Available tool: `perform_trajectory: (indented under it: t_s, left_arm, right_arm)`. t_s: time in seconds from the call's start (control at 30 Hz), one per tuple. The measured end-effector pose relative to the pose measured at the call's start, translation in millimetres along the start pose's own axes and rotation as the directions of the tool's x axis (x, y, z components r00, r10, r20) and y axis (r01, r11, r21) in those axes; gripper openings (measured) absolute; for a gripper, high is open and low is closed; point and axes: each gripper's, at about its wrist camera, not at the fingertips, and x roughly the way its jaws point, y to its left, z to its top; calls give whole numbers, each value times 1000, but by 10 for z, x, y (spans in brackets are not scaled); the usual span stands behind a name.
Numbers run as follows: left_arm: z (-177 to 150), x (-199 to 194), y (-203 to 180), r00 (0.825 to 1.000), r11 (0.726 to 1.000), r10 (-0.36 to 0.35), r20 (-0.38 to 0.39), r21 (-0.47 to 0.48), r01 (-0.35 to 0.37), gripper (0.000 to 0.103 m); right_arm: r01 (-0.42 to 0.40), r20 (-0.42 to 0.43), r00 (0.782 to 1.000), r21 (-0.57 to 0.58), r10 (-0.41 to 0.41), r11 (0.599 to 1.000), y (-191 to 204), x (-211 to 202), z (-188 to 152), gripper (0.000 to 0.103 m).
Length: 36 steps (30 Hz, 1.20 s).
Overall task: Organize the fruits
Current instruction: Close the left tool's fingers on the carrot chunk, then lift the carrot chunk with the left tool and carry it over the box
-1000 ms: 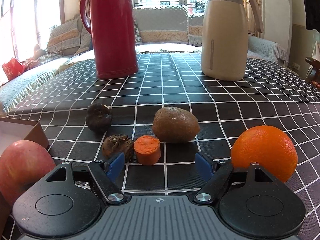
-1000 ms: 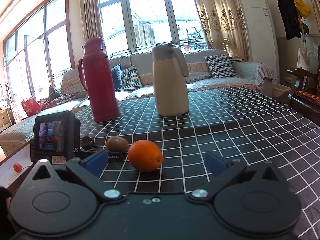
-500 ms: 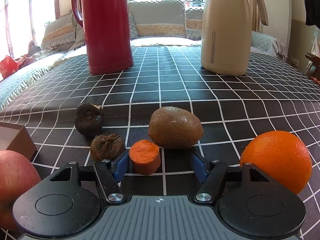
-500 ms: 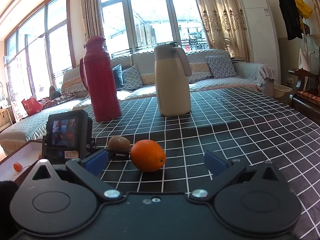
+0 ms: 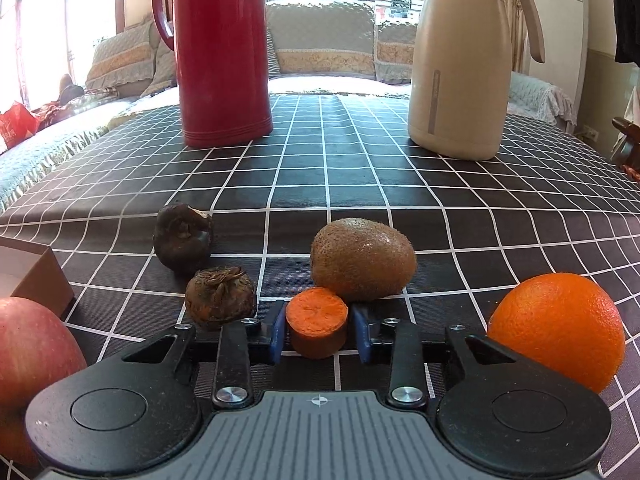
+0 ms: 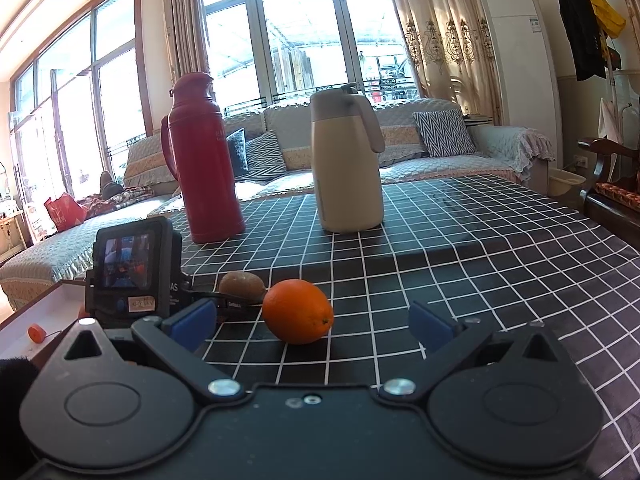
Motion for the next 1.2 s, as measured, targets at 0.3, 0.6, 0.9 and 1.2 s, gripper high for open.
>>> perform_trajectory:
  t_s: [0.3, 0.6, 0.9, 1.2]
  left_arm:
    - [-13, -9, 7, 1000, 1000, 7, 7, -5, -7, 32]
    - [-27, -105, -4, 1000, 1000, 20, 11, 1, -20, 31]
    - [39, -494, 134, 999, 1000, 4, 48, 21, -5, 31]
    - [169, -1077, 615, 994, 999, 14, 108, 27, -17, 31]
  right_arm:
    - [-3, -4, 1000, -4, 3, 1000, 19, 16, -5, 103]
    - [-1, -8, 1000, -4, 1, 1000, 14, 40, -12, 103]
    - [7, -8, 1000, 0, -7, 1000, -6, 35, -30, 103]
    - [2, -20, 1000, -2, -2, 1000, 30, 38, -54, 103]
